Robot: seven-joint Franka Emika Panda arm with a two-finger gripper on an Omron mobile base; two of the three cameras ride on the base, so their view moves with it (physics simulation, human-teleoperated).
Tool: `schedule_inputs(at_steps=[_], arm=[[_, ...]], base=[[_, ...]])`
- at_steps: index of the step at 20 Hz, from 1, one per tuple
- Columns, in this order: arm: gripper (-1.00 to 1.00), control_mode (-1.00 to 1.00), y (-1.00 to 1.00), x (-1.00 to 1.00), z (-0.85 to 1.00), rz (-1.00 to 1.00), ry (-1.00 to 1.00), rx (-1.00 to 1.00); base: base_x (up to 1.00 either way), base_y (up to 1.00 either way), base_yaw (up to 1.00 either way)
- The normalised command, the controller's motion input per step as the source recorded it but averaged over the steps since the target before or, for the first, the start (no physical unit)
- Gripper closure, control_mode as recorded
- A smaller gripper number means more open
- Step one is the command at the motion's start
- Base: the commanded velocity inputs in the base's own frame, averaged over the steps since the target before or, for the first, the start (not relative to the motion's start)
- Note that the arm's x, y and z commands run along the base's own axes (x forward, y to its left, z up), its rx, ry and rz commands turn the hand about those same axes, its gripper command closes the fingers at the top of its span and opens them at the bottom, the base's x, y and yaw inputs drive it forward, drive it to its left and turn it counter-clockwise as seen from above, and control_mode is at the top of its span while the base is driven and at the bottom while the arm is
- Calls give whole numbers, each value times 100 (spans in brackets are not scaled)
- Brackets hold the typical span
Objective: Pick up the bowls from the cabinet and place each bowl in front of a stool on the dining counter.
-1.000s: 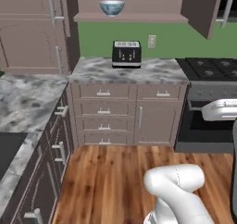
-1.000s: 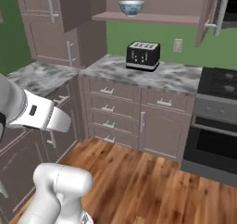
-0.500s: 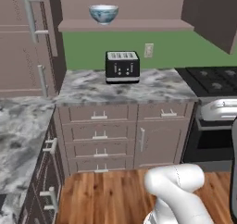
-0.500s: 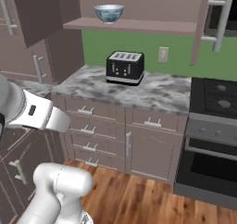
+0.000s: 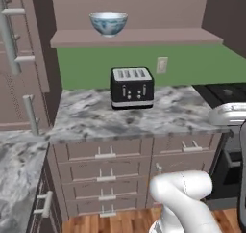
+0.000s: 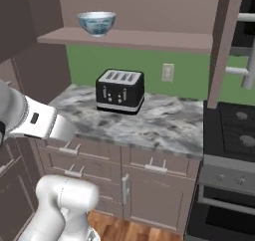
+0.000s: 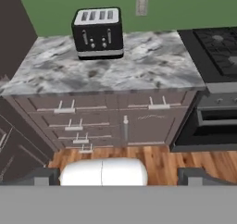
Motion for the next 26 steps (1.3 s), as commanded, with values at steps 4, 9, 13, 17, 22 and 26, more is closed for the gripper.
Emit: schedule_inputs(at_steps=[4,9,13,17,22,26], arm=[[-100,100,0,0,0,0,0,0],[-100,100,0,0,0,0,0,0],[-100,100,0,0,0,0,0,0],[-100,100,0,0,0,0,0,0],[-100,100,0,0,0,0,0,0],[-100,100,0,0,0,0,0,0]], base=[[76,40,-7],[47,63,-10],[15,69,-9],[44,48,-11],[67,0,-11],[51,0,-7]])
